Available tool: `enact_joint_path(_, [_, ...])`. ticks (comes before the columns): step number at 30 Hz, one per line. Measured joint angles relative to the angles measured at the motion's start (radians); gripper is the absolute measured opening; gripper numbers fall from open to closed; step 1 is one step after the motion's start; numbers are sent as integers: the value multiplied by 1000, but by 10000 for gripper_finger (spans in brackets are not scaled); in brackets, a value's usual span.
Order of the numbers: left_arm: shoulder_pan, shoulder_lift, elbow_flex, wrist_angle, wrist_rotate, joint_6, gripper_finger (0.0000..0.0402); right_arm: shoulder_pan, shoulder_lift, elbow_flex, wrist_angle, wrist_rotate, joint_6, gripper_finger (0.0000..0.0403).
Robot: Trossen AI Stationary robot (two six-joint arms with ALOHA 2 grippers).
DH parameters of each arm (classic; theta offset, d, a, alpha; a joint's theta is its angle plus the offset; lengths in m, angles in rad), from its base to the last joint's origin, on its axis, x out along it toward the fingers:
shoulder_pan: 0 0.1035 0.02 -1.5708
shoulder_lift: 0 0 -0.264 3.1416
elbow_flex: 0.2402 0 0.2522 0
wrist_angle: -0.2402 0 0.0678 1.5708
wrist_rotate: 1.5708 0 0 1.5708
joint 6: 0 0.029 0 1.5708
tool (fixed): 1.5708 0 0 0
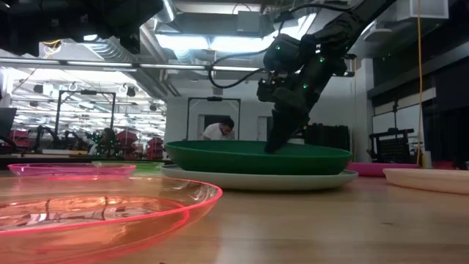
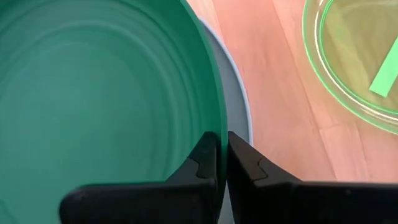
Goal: Stack plastic plates
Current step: Stack the green plate on top of the blue plate, then stack the pink plate on top of the green plate
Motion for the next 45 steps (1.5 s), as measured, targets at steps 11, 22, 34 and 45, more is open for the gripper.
enact_joint_path(11, [0,0,0,3,0,0,4,0,0,0,0,14,-20,14])
enact_joint_path(22, [0,0,0,3,0,0,4,0,-46,0,-25,13,-82,128])
enact_joint_path(34, [0,0,0,1,0,0,4,0,-362,0,-360,14,-105,132])
enact_joint_path(45, [0,0,0,-1,0,0,4,0,-542,-56,-537,158,-62,131])
